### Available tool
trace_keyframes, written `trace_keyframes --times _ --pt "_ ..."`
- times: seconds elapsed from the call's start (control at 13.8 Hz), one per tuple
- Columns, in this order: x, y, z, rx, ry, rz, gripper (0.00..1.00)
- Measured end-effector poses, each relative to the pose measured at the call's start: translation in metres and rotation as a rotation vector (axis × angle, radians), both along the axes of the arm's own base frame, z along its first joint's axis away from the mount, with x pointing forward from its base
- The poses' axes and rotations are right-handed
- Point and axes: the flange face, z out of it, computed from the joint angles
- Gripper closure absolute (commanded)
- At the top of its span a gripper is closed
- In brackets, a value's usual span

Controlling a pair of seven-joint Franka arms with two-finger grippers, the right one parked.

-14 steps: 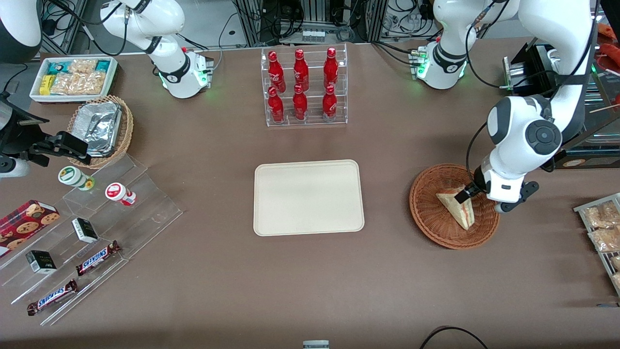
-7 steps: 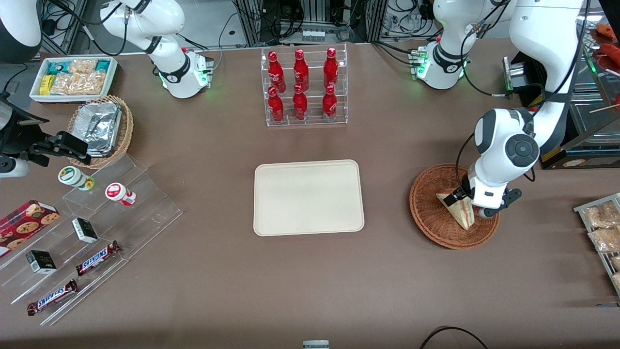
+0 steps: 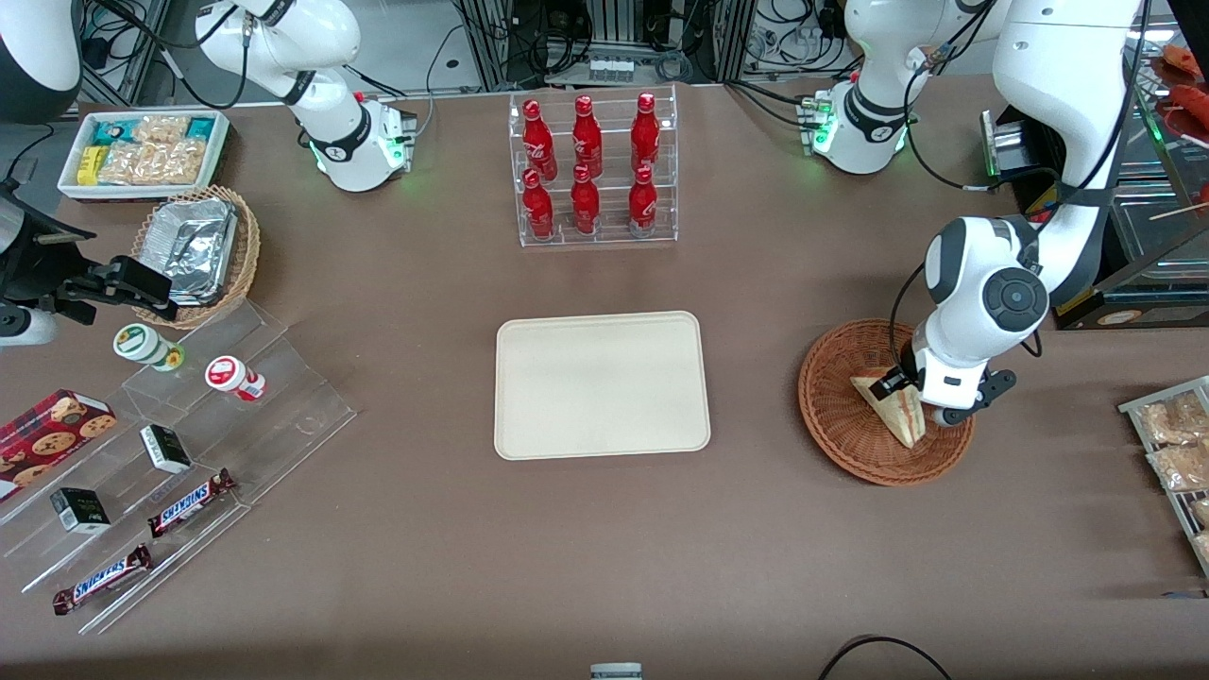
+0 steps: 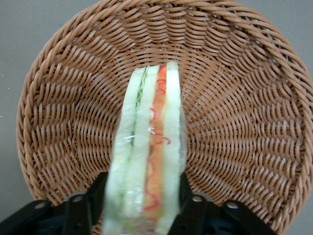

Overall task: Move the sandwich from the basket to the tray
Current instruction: 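Lift the sandwich out of the basket and carry it over the tray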

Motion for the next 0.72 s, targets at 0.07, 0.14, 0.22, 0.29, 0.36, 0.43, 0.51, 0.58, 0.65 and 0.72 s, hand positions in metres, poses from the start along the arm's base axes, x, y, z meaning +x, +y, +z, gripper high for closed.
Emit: trace_keyframes --times 0.07,0.14,0.22,0.29,0.36,0.43,0.51,0.58,0.65,0.72 --pt "0.0 0.001 0.0 0.0 0.0 0.001 1.0" --pt "0.0 0.001 0.0 0.0 0.0 0.001 1.0" --pt "0.0 0.001 0.0 0.0 -0.001 0.001 1.0" --pt "0.001 0.001 0.002 0.0 -0.001 0.001 1.0" --pt "0.004 0.0 0.006 0.002 0.003 0.002 1.0" --pt "0.008 -0.001 0.014 0.005 0.015 0.001 1.0" --pt "0.014 -0.002 0.027 0.011 0.036 0.0 1.0" --pt "0.021 -0.004 0.043 0.017 0.061 -0.001 1.0" --pt "0.027 -0.006 0.062 0.023 0.079 -0.001 1.0" --pt "0.033 -0.009 0.079 0.025 0.084 -0.004 1.0"
